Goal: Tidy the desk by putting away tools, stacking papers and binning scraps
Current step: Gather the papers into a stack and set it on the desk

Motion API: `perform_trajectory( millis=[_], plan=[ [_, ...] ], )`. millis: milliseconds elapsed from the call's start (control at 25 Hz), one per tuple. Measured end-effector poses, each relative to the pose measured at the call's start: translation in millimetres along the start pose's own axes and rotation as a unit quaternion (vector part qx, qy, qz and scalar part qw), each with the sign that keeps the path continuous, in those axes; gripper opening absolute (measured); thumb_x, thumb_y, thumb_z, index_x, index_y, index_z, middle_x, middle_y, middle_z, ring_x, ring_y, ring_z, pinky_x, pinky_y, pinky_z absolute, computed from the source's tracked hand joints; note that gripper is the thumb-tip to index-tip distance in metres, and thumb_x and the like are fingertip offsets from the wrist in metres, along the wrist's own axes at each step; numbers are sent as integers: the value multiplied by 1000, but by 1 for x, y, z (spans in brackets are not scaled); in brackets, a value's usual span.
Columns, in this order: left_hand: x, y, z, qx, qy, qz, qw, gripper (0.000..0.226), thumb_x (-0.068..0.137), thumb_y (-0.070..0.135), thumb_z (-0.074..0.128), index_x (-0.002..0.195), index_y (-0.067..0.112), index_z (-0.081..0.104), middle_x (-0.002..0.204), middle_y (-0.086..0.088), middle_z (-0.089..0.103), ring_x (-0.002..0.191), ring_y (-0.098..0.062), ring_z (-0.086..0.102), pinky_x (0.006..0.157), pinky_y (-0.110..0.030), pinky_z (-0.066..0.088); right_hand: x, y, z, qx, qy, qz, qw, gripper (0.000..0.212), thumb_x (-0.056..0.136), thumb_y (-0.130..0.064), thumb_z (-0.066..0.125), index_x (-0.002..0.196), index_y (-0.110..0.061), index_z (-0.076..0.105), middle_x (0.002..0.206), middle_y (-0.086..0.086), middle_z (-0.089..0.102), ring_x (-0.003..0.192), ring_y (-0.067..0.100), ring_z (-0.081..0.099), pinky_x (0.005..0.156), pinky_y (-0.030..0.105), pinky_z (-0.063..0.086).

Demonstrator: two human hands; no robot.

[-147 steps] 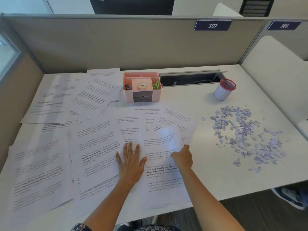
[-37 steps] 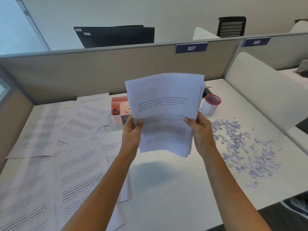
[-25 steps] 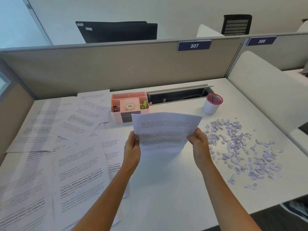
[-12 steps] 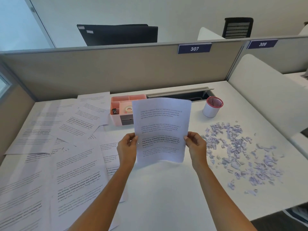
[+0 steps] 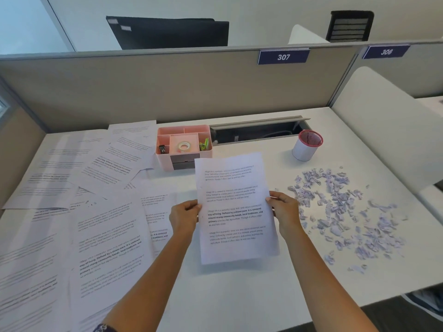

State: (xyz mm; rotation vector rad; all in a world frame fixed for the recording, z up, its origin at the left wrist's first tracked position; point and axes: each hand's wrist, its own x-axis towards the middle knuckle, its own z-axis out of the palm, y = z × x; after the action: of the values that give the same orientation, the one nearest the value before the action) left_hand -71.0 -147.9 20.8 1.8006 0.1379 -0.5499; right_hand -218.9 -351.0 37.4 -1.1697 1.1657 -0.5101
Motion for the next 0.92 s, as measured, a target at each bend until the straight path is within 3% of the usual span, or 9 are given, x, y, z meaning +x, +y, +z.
perform_trajectory(
  millis=[360,600,800,920],
  plan=[
    [-13,-33,3,61,-21,-58,996,9,83,4,71,84,12,68,80,-5,70,71,-21,70,62,-27,58,18,43,-9,-119,18,66,991,20,79,-4,67,81,-23,74,90,7,75,86,28,71,86,45,58],
    [-13,-43,3,117,-17,-54,992,13,84,6,70,96,9,73,77,-3,72,70,-18,72,66,-30,60,14,48,-12,-193,50,39,979,19,84,-4,63,99,-11,73,98,11,72,88,26,67,78,31,54],
    [-15,-49,-4,126,-12,-34,991,20,86,8,67,105,7,71,83,-2,72,73,-14,71,70,-32,60,7,47,-9,-297,77,-4,952,33,88,-18,67,118,-7,65,111,13,68,103,31,62,87,39,49],
    [-18,-50,-17,117,10,-15,993,18,89,9,63,105,10,71,83,3,71,70,-9,71,69,-32,61,4,45,-2,-317,91,-22,944,37,87,-27,67,120,-12,62,115,12,65,109,33,58,91,43,49]
  ],
)
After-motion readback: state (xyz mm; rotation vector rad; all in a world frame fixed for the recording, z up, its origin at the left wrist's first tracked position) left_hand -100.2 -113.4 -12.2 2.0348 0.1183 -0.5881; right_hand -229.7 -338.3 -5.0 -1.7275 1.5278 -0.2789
